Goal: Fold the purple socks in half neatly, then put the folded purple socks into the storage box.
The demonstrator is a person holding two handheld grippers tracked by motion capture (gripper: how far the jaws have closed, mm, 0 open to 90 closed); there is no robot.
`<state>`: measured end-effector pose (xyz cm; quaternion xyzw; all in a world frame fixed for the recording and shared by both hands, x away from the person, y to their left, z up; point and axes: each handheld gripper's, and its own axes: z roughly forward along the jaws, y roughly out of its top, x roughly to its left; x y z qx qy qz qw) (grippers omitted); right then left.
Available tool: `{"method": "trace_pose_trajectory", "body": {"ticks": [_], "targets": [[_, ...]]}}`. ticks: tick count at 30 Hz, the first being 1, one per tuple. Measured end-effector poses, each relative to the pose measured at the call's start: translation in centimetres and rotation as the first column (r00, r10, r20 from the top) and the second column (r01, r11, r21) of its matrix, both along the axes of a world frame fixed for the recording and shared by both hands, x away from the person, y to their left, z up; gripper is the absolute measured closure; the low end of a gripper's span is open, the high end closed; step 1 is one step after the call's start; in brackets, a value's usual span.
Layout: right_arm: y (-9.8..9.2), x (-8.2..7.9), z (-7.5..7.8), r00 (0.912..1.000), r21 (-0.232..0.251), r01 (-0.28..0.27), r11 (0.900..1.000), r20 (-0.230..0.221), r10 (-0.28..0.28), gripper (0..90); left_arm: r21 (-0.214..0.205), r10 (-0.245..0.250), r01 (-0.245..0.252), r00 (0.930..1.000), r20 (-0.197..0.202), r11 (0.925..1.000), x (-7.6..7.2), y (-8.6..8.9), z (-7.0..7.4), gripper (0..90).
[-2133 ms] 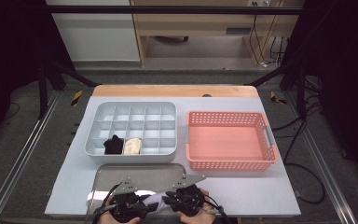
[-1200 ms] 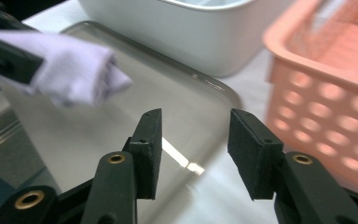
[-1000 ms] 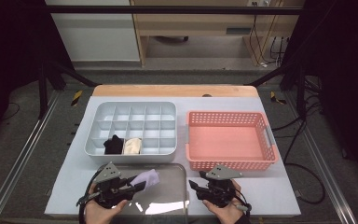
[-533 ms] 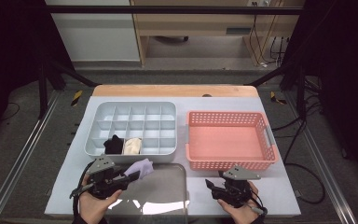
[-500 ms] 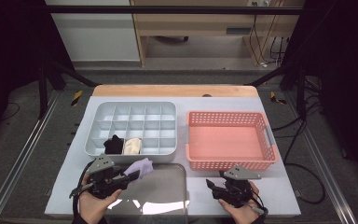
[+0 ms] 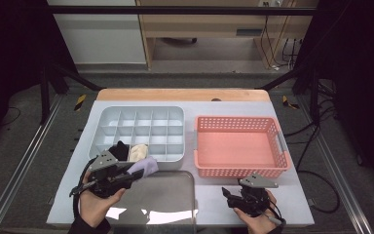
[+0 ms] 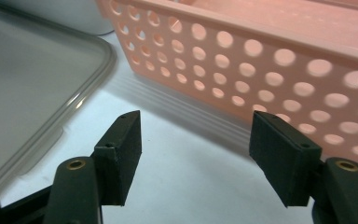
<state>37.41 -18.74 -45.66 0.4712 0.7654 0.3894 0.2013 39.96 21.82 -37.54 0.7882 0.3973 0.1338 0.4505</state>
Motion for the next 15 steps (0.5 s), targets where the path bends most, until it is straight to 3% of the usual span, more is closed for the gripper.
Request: {"method": "trace_pose_trajectory", "body": {"ticks": [15], "targets": [[-0.5,-0.3,-0.4,0.9999,-0.009,0.007,0.9999,-0.012,-0.007,33.2,0.048,0.035,-0.035,0.9994,-0.007,0.9983,2.3,-0.4,2.1,63.3]]}}
